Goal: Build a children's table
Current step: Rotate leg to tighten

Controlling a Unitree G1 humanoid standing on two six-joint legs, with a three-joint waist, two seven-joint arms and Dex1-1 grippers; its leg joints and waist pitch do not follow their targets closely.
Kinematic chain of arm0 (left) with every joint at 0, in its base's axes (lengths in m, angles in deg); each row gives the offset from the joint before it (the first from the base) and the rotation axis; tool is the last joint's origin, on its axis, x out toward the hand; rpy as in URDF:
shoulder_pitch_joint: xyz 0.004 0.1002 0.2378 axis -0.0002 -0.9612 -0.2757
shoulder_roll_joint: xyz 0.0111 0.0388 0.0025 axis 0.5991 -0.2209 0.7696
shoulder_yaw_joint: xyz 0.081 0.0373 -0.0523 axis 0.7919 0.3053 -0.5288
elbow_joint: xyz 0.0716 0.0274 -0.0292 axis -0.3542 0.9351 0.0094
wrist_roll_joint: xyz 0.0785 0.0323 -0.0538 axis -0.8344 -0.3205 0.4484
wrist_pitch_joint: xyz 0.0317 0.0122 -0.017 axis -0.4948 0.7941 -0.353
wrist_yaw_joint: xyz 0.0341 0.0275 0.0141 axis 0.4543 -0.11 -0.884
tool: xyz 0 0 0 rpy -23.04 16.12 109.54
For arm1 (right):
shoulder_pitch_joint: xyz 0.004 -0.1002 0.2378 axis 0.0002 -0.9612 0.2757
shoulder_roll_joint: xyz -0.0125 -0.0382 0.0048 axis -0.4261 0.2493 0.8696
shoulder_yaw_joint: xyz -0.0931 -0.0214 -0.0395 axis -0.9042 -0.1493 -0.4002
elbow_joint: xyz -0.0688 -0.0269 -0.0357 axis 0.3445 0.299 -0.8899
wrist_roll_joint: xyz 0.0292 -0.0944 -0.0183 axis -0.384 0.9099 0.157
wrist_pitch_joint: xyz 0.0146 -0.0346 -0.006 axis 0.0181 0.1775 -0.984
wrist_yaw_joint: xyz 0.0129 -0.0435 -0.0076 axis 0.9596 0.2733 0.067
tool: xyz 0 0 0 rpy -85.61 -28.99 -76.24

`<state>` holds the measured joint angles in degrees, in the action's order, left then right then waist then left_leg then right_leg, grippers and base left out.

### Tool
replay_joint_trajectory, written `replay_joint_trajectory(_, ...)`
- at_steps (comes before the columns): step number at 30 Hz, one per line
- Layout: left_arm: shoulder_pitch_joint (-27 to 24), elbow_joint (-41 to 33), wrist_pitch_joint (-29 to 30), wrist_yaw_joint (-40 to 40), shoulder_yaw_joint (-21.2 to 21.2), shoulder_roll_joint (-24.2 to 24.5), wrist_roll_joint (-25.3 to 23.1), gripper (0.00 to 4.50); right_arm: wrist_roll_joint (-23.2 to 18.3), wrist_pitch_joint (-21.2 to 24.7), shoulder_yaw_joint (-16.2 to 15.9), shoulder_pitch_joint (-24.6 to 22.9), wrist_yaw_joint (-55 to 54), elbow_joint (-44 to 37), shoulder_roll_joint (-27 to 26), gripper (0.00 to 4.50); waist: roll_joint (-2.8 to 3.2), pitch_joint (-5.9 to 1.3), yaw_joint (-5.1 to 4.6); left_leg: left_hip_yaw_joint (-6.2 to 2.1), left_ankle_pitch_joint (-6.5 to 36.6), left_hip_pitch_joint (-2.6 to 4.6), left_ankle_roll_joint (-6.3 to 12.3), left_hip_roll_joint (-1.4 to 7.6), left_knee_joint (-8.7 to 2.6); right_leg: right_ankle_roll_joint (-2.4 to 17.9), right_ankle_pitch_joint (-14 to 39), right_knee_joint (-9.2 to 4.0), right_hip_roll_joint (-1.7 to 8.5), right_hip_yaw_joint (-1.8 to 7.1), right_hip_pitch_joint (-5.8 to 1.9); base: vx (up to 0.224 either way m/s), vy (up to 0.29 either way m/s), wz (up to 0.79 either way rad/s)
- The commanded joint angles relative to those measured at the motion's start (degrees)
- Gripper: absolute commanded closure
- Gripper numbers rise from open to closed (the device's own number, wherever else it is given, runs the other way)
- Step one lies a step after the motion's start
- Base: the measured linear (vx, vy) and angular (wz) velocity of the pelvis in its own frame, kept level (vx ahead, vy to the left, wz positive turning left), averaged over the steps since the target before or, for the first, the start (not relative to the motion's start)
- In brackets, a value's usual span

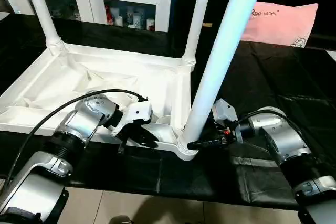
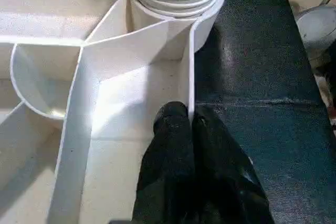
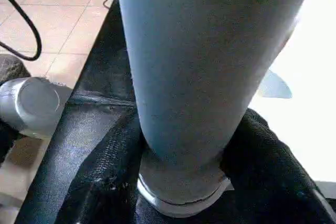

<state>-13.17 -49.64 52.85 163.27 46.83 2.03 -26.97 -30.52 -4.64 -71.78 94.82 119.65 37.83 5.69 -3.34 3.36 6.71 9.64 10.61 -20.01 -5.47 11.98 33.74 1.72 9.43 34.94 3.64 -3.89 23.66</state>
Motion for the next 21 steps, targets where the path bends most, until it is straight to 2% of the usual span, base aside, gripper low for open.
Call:
replay_joint_trajectory(1, 0.5, 0.6, 2.1, -4.2, -0.4, -2.0, -0.4, 4.5, -0.2, 2.6, -0.2, -1.3, -2.9, -0.6, -1.3, 2.48, 0.57, -3.66, -0.48, 0.18, 12.5, 0.27, 1.49, 1.34, -4.0, 10.3, 18.0, -4.4, 3.97, 2.59, -3.16, 0.0, 0.0, 0.0)
replay_joint_trajectory(3, 0.8, 1.2, 2.5, -6.0, -1.0, -2.7, -0.4, 4.5, -0.3, 4.0, 0.4, -1.2, -4.8, -0.5, -2.0, 2.48, 0.55, -3.49, -0.65, 0.09, 13.9, 0.29, 1.21, 1.23, -4.09, 9.4, 21.2, -4.8, 3.99, 2.48, -3.11, 0.0, 0.0, 0.0)
replay_joint_trajectory(5, 2.6, 3.3, 5.7, -13.3, -3.3, -6.0, -0.3, 4.5, 0.9, 8.5, 1.8, -0.3, -13.5, 0.5, -4.8, 2.48, 0.49, -3.27, -0.94, -0.05, 16.1, 0.74, 0.37, 1.0, -4.03, 7.1, 28.2, -5.65, 4.09, 2.35, -2.73, 0.0, 0.0, 0.0)
replay_joint_trajectory(6, 2.9, 3.7, 6.1, -14.5, -3.7, -6.5, -0.3, 4.5, 1.2, 9.0, 2.0, -0.2, -14.8, 0.7, -5.2, 2.48, 0.53, -3.29, -0.98, -0.14, 16.2, 0.82, 0.09, 0.96, -4.0, 6.7, 29.2, -5.7, 4.15, 2.3, -2.66, 0.0, 0.0, 0.0)
replay_joint_trajectory(7, 4.1, 5.0, 8.8, -19.1, -5.1, -8.7, -0.1, 4.5, 1.8, 11.2, 3.0, 0.2, -20.3, 1.3, -7.4, 2.48, 0.27, -3.34, -1.36, -0.3, 16.0, 0.59, -0.07, 0.77, -4.01, 5.3, 31.4, -6.0, 4.19, 2.14, -2.77, 0.0, 0.0, 0.0)
replay_joint_trajectory(9, 4.5, 5.3, 9.9, -20.4, -5.5, -9.5, 0.0, 4.5, 1.8, 11.9, 3.6, 0.3, -22.1, 1.4, -8.3, 2.48, 0.27, -3.32, -1.68, -0.39, 16.1, 0.62, -0.21, 0.64, -3.91, 4.7, 32.6, -6.18, 4.19, 1.94, -2.66, 0.0, 0.0, 0.0)
replay_joint_trajectory(11, 6.3, 6.9, 14.2, -28.1, -8.0, -12.9, 0.4, 4.5, 2.0, 15.8, 5.6, 1.4, -31.4, 2.9, -12.9, 2.48, 0.26, -3.39, -2.21, -0.4, 15.2, 0.1, 0.21, 0.64, -3.94, 4.3, 31.9, -6.23, 4.13, 1.98, -2.87, 0.0, 0.0, 0.0)
replay_joint_trajectory(13, 7.5, 7.8, 16.5, -33.0, -9.6, -15.1, 0.9, 4.5, 2.1, 18.2, 7.0, 2.2, -38.2, 4.3, -16.1, 2.5, 0.31, -3.47, -2.62, -0.52, 15.2, 0.29, -0.52, 0.56, -3.91, 4.9, 31.4, -6.11, 4.09, 1.78, -2.61, 0.0, 0.0, 0.0)
replay_joint_trajectory(15, 8.4, 8.2, 18.5, -36.1, -11.1, -17.3, 1.3, 4.5, 2.3, 20.0, 8.6, 3.2, -44.7, 6.0, -19.5, 2.51, 0.23, -3.6, -2.86, -0.45, 14.8, 0.4, -0.21, 0.43, -3.78, 4.9, 30.9, -6.22, 4.13, 1.86, -2.61, 0.0, 0.0, 0.0)
replay_joint_trajectory(16, 8.8, 8.3, 19.3, -37.8, -11.7, -18.5, 1.5, 4.5, 2.5, 20.7, 9.7, 4.1, -48.8, 7.5, -21.4, 2.51, 0.27, -3.57, -3.28, -0.46, 14.2, 0.09, -0.18, 0.53, -3.88, 5.5, 29.3, -6.01, 4.14, 1.98, -2.72, 0.0, 0.0, 0.0)
replay_joint_trajectory(18, 9.1, 8.4, 19.9, -39.3, -12.1, -19.4, 1.5, 4.5, 2.9, 21.2, 10.4, 5.0, -52.6, 9.0, -23.1, 2.51, 0.4, -3.71, -3.59, -0.47, 13.5, 0.02, 0.02, 0.59, -3.97, 6.4, 26.0, -5.68, 4.06, 2.13, -2.81, 0.0, 0.0, 0.0)
replay_joint_trajectory(21, 9.3, 8.3, 20.1, -40.9, -12.1, -20.1, 0.8, 4.5, 4.1, 20.9, 10.6, 5.9, -55.8, 9.8, -25.0, 2.51, 0.32, -3.94, -3.56, -0.26, 11.6, -0.04, 0.57, 0.69, -3.9, 8.0, 20.3, -5.09, 4.02, 2.44, -3.02, 0.0, 0.0, 0.0)
